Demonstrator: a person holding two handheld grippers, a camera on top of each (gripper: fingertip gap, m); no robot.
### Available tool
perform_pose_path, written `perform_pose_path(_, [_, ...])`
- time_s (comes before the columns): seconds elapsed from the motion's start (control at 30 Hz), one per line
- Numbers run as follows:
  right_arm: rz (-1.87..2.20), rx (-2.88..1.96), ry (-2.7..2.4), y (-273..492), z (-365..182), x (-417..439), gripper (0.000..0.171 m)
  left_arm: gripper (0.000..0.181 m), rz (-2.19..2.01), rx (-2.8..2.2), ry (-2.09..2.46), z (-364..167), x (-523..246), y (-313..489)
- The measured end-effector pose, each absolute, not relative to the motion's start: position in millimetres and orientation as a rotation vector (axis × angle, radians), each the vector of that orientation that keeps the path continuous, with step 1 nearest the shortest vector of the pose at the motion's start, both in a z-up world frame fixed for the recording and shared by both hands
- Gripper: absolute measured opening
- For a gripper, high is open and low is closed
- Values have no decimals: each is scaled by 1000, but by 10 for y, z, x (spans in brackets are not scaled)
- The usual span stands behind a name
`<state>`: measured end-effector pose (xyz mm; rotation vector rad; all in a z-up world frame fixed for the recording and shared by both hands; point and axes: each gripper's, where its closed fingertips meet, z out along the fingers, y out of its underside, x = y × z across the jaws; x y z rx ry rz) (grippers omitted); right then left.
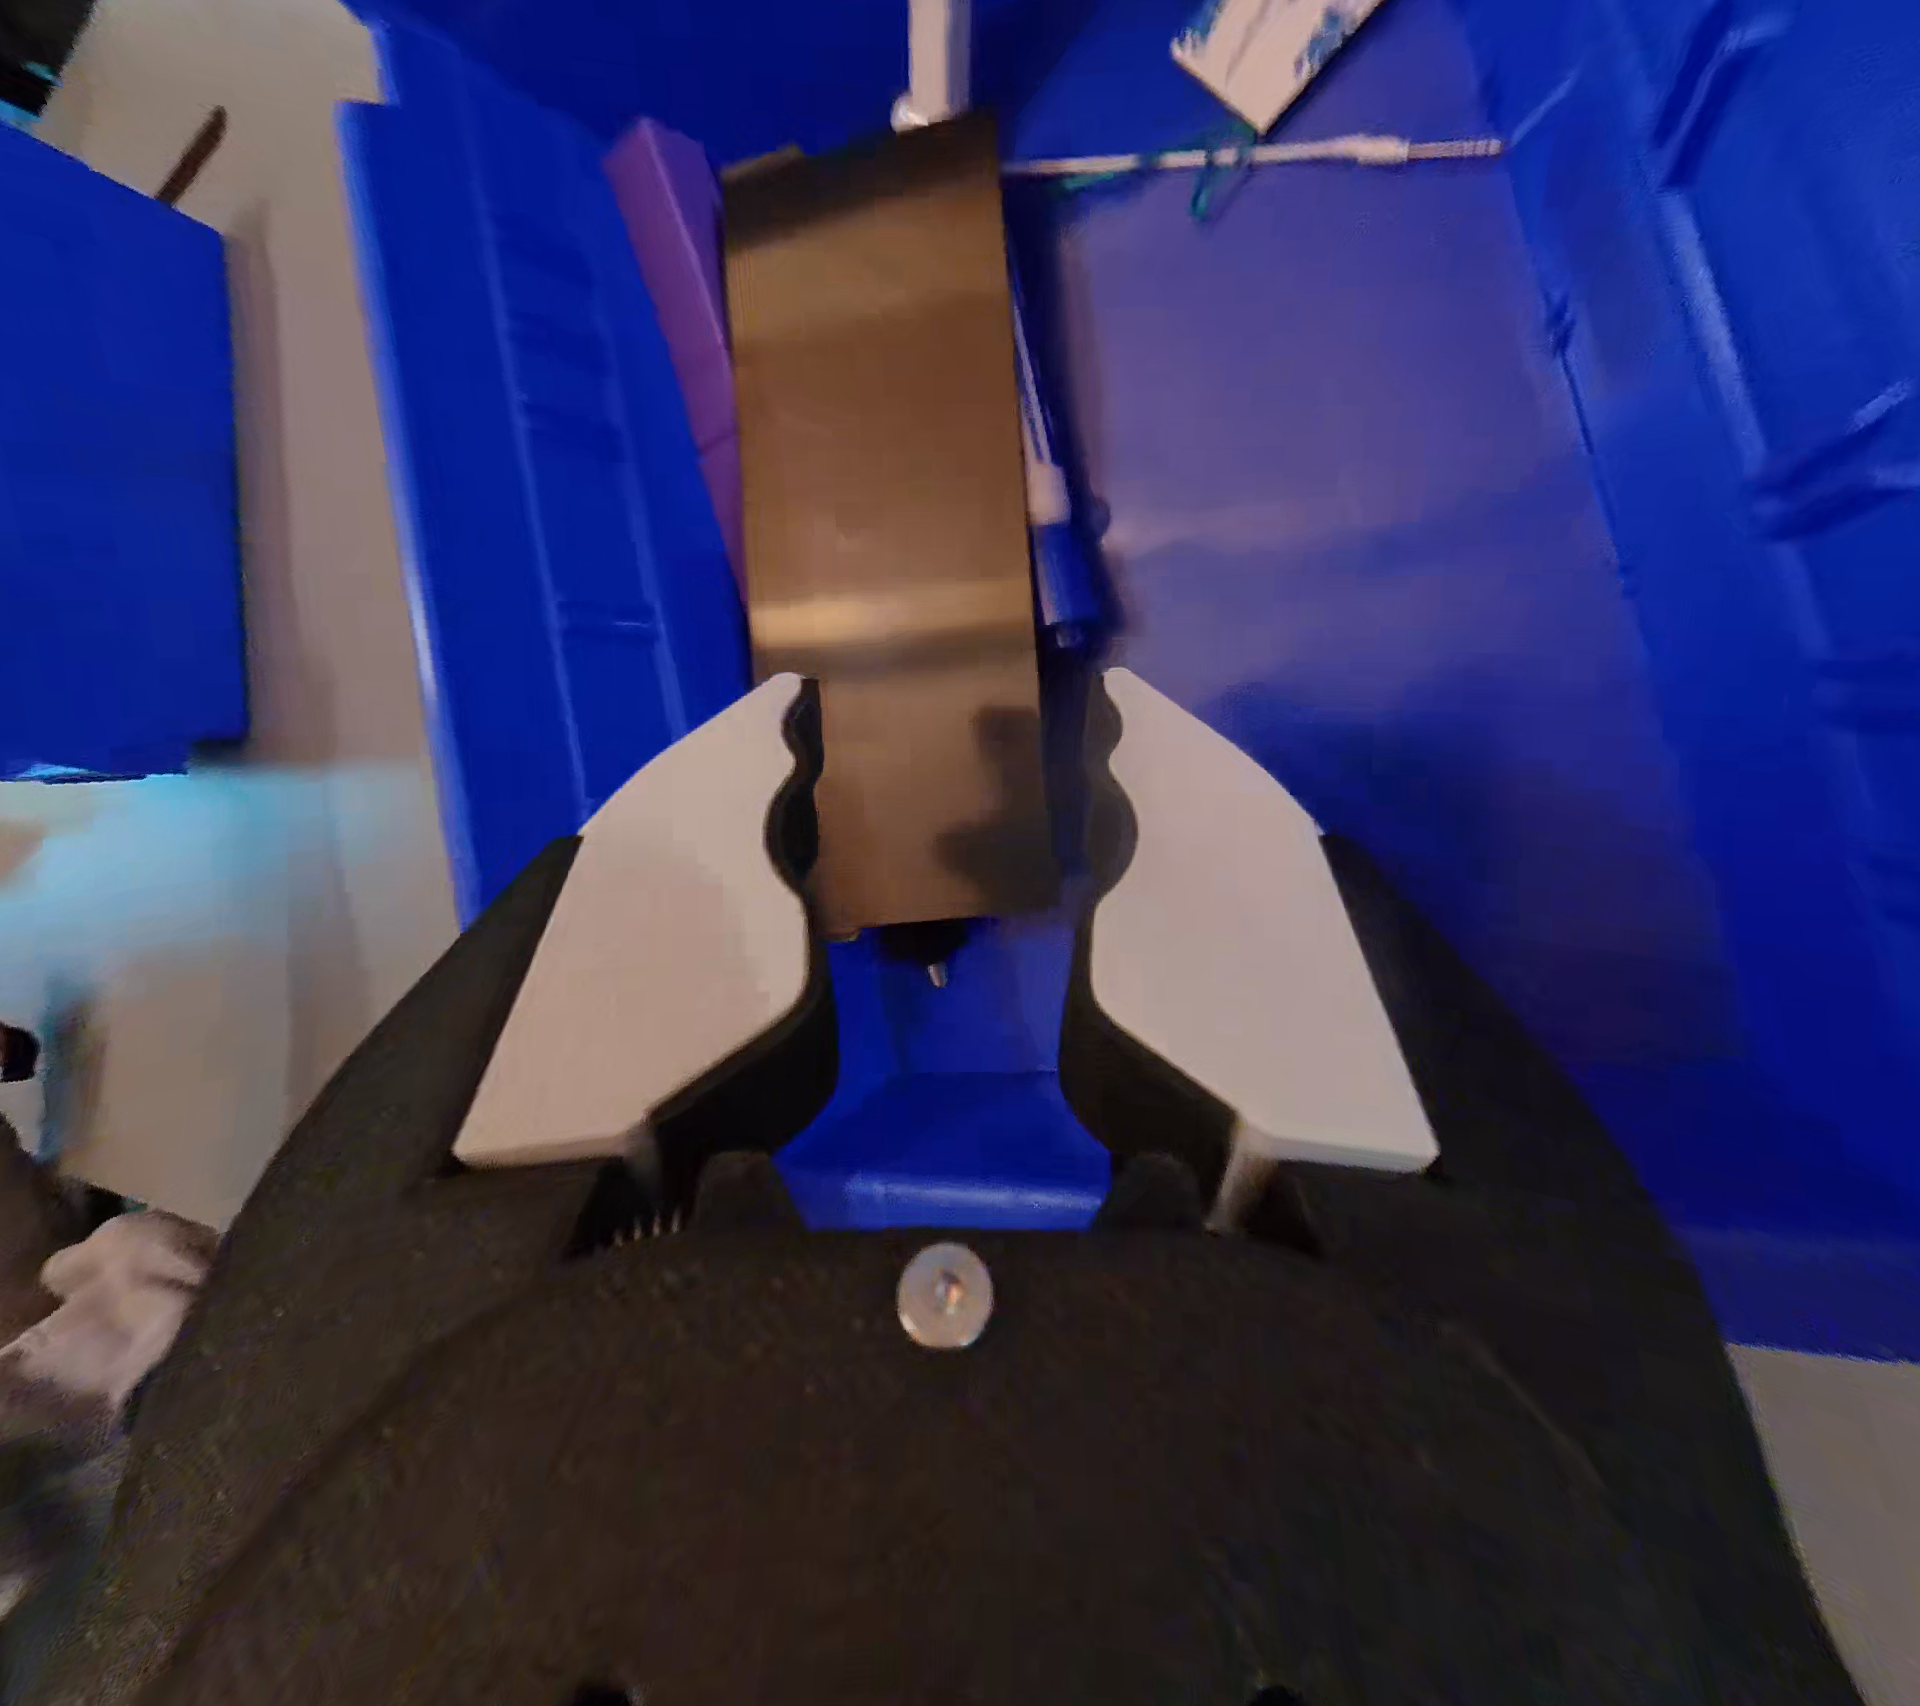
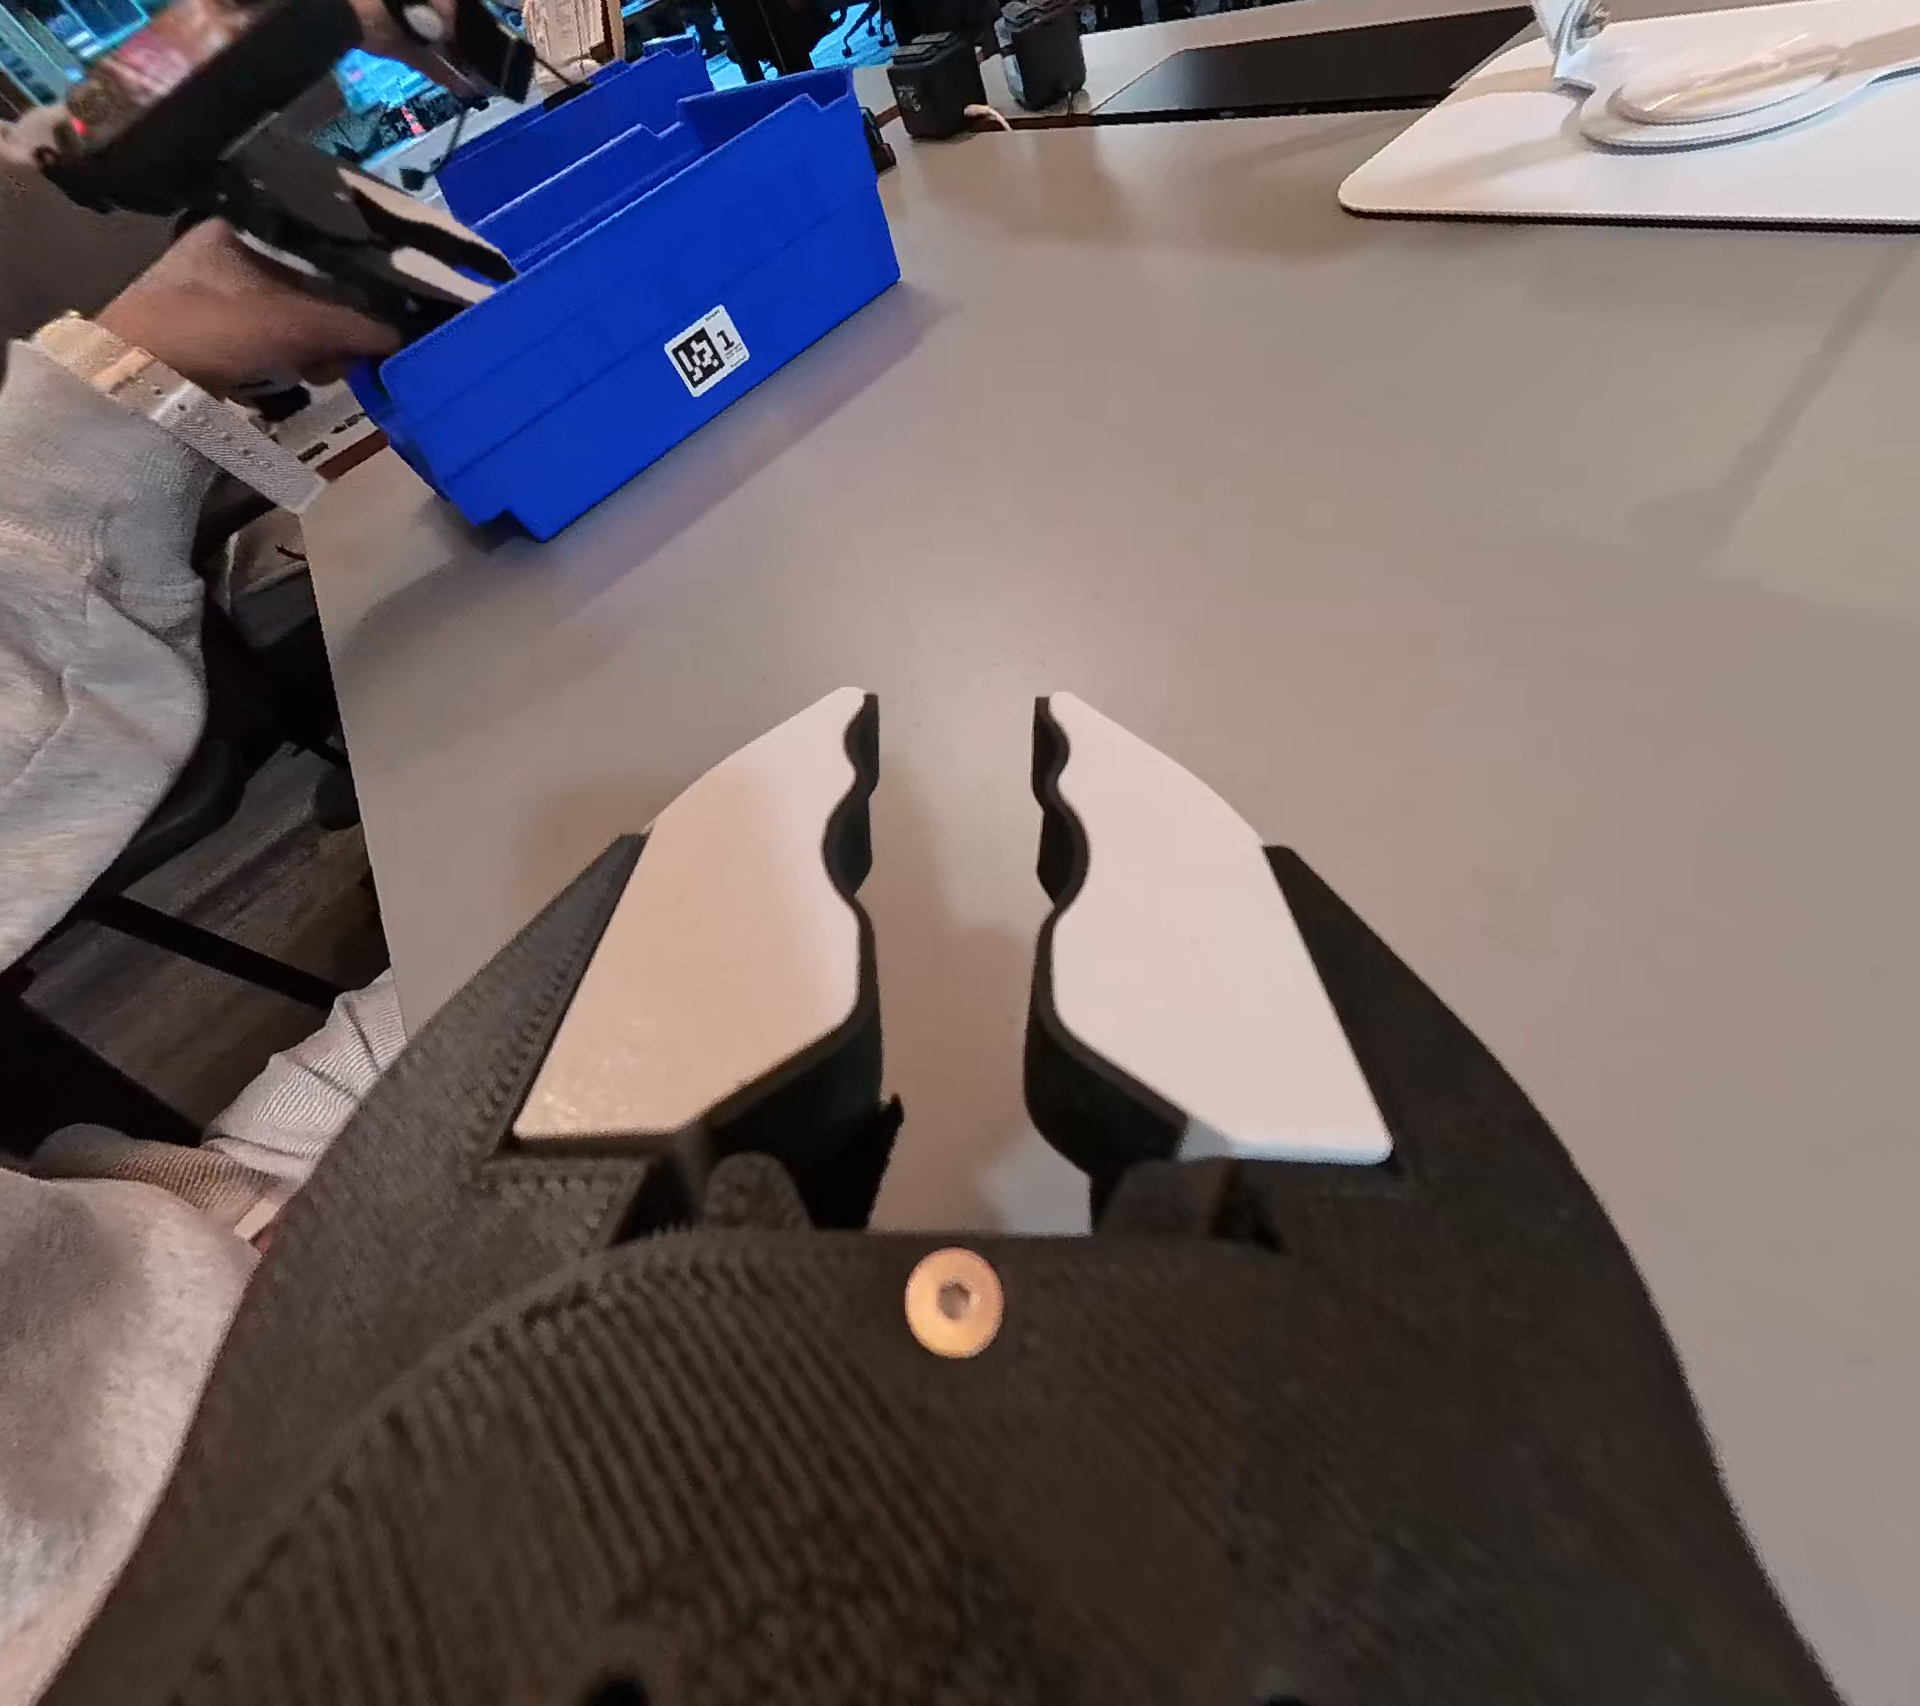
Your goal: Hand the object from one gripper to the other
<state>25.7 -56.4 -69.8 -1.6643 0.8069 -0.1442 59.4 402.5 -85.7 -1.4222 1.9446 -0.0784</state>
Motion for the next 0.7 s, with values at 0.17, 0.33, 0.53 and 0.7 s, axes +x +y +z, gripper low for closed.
perform_pose_path(0.17, [-160,-1688,789,-546,-706,235,28,52,120,-1454,2076,-1159,467,3977])
perform_pose_path(0.33, [-156,-1687,786,-550,-702,231,28,56,344,-1396,2054,-1246,417,4150])
perform_pose_path(0.53, [-136,-1670,798,-568,-696,244,28,51,378,-1355,1973,-1235,492,4285])
perform_pose_path(0.7, [-127,-1658,805,-580,-691,254,28,29,330,-1347,1986,-1241,523,4227])
